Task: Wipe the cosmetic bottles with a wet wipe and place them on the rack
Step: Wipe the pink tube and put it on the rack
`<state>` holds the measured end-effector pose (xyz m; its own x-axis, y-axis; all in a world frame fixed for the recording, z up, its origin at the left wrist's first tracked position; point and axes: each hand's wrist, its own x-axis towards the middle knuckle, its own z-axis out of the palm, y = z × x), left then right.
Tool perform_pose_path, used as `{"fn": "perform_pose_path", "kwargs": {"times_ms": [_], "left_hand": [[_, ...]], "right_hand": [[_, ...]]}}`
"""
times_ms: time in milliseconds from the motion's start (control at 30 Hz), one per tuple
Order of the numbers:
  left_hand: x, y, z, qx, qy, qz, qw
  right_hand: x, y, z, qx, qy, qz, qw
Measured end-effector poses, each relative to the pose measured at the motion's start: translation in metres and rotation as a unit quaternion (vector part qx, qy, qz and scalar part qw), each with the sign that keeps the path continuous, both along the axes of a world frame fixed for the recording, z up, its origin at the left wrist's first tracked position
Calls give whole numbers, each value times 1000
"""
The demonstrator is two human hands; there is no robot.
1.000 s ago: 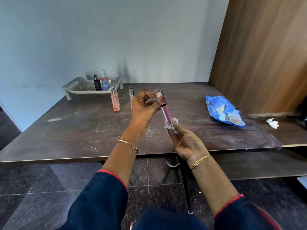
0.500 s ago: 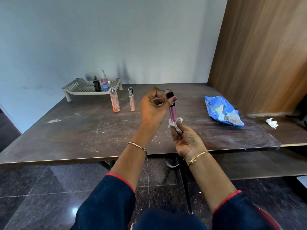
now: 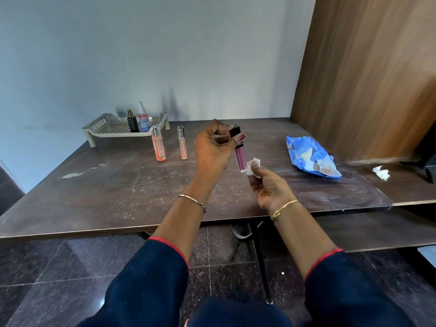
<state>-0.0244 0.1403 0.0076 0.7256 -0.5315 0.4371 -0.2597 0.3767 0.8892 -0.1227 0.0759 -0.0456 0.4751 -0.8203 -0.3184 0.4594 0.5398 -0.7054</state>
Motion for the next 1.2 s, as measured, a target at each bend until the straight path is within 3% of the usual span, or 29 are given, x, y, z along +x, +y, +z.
{"fn": "perform_pose_path", "kwargs": {"times_ms": [133, 233, 333, 500, 633, 767, 933, 1100, 1200], "left_hand": [[8, -1, -6, 20, 14, -22, 999], [13, -2, -14, 51, 24, -36, 998], [18, -2, -20, 68, 26, -40, 997], [29, 2, -23, 89, 37, -37, 995], [38, 9, -21, 92, 39, -41, 994], [47, 15, -18, 85, 41, -58, 994], [61, 29, -11, 74, 39, -54, 995], [75, 45, -7, 63, 46, -46, 996], [84, 50, -5, 64, 54, -35, 996]], "right_hand": [[-4, -28, 8, -112, 103, -12, 988], [-3, -42, 5, -238, 244, 9, 940], [2, -51, -4, -323, 309, 7, 895], [11, -65, -18, -381, 404, 42, 831], [14, -71, -19, -395, 449, 18, 801], [29, -64, 2, -434, 377, -10, 818], [53, -54, 29, -467, 388, 5, 795], [72, -42, 34, -402, 338, 67, 848], [82, -29, 42, -417, 320, 90, 846]]}}
